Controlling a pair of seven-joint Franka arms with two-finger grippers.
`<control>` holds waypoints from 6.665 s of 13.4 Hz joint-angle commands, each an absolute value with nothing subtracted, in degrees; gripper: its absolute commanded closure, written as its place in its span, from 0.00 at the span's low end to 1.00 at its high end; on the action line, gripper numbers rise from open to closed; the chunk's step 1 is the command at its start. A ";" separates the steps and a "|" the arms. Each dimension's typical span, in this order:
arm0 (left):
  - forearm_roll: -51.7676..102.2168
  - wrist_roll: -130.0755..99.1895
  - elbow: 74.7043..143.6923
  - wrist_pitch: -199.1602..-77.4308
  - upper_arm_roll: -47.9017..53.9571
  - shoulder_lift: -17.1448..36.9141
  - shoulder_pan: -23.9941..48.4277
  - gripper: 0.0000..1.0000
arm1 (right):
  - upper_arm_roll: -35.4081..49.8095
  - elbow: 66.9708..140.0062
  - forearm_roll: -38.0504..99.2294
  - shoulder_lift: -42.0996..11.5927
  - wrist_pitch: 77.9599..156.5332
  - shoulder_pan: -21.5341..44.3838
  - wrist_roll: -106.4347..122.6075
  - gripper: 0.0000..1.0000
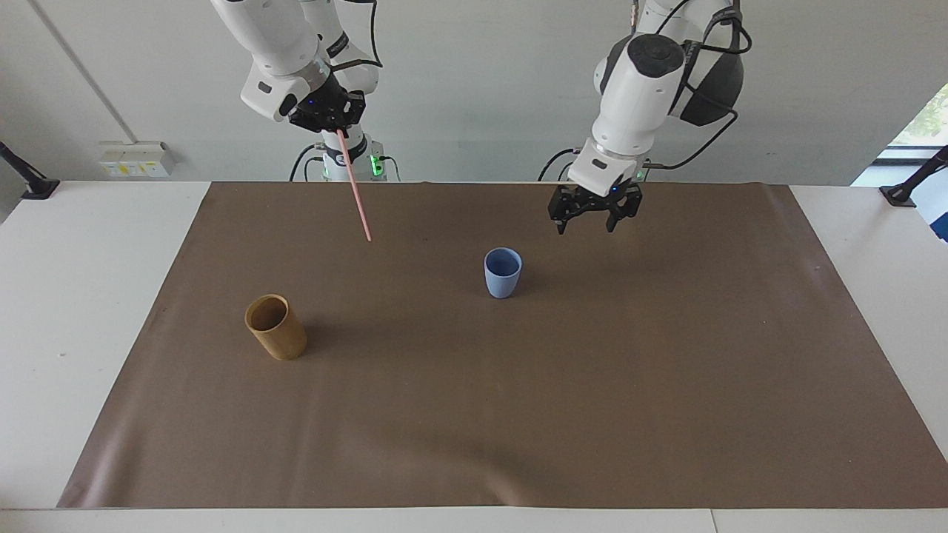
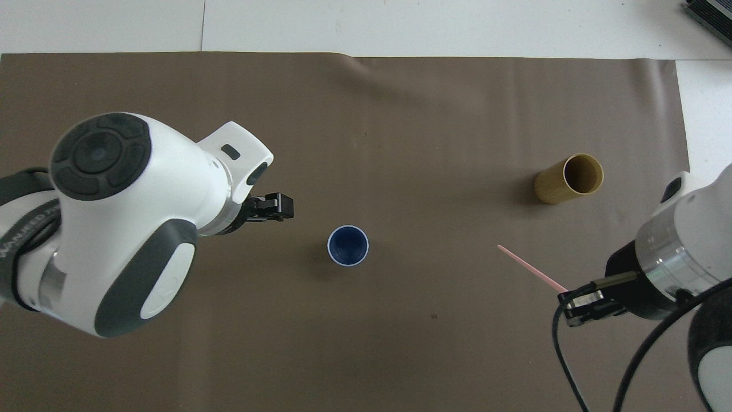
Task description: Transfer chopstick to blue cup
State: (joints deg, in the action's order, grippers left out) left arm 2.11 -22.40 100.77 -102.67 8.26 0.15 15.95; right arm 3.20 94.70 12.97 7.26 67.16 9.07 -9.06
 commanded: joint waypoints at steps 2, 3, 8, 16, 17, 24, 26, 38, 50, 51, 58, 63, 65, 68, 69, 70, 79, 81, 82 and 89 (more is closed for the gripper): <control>0.35 -6.19 93.26 -94.85 8.70 0.27 7.14 0.00 | 2.99 95.80 21.51 7.04 70.30 11.86 -23.34 1.00; 0.26 -3.80 92.64 -93.70 8.61 -0.43 5.64 0.00 | 2.99 95.89 23.80 6.86 71.27 11.95 -26.42 1.00; -1.32 -1.32 91.40 -90.18 8.88 -5.00 4.83 0.00 | 2.99 95.80 33.91 2.29 80.49 15.81 -45.75 1.00; -5.18 0.79 91.49 -90.62 8.96 -4.22 5.19 0.00 | 2.99 95.80 42.71 -3.77 98.50 24.43 -62.30 1.00; -5.10 0.97 91.41 -90.62 8.96 -4.04 4.84 0.00 | 2.99 95.80 43.50 -4.65 99.66 24.78 -62.75 1.00; -3.87 1.14 90.79 -91.58 8.61 -2.55 4.31 0.00 | 2.90 101.41 42.01 -5.36 103.25 25.84 -59.42 1.00; -3.69 0.79 90.62 -90.89 8.61 -2.29 4.22 0.00 | 2.90 102.30 42.01 -5.97 104.41 25.93 -59.15 1.00; 0.18 -1.67 91.14 -89.30 8.79 -2.99 0.88 0.00 | 2.90 104.77 41.92 -8.96 111.71 27.86 -57.92 0.00; -1.14 -1.67 91.32 -89.03 9.23 -3.25 1.14 0.00 | 2.20 100.64 4.71 -5.81 110.83 25.32 -37.49 0.00; -1.14 -1.67 91.32 -89.03 9.23 -3.25 0.97 0.00 | 2.20 100.03 2.14 -5.28 110.66 24.09 -34.31 0.00; -1.05 -1.76 91.32 -89.64 9.23 -3.25 0.97 0.00 | 2.02 92.91 1.06 -1.32 99.95 13.20 -21.37 0.00; -0.97 -1.93 91.32 -89.47 9.23 -3.25 0.97 0.00 | 1.85 85.87 -1.50 -1.14 90.02 8.53 -16.01 0.00; -0.97 -1.93 91.32 -89.47 9.23 -3.25 0.88 0.00 | 1.93 85.78 -1.15 0.51 88.51 5.47 -15.65 0.00; -0.88 -1.85 91.41 -89.21 9.23 -3.25 0.88 0.00 | 1.93 85.78 -0.97 3.50 85.79 2.29 -15.21 0.00; -0.88 -1.85 91.41 -89.12 9.05 -3.25 0.88 0.00 | 1.93 85.78 -1.05 4.04 84.82 1.33 -13.64 0.00; -0.79 -1.76 91.41 -89.03 8.97 -3.25 0.88 0.00 | 1.76 85.78 -0.79 4.22 84.81 0.36 -11.19 0.00; -0.79 -1.67 91.41 -86.66 8.79 -3.60 0.88 0.00 | 0.44 90.53 -0.62 5.98 86.84 -0.44 -7.91 0.00; -0.79 -1.41 91.41 -86.75 8.79 -3.60 1.14 0.00 | 0.44 91.23 -0.70 6.33 86.14 -0.35 -7.73 0.00; -0.79 -1.58 91.41 -86.66 8.79 -3.60 1.23 0.00 | 0.44 92.36 -0.79 6.76 86.31 -0.44 -7.47 0.00; -0.79 -1.85 91.41 -86.66 8.79 -3.60 1.23 0.00 | 0.35 92.64 -0.62 7.03 86.49 -1.23 -5.71 0.00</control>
State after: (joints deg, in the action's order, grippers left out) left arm -0.55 -1.35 91.12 -87.38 8.61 -2.82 1.48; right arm -0.01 90.64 -0.39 5.50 85.71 0.01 -5.87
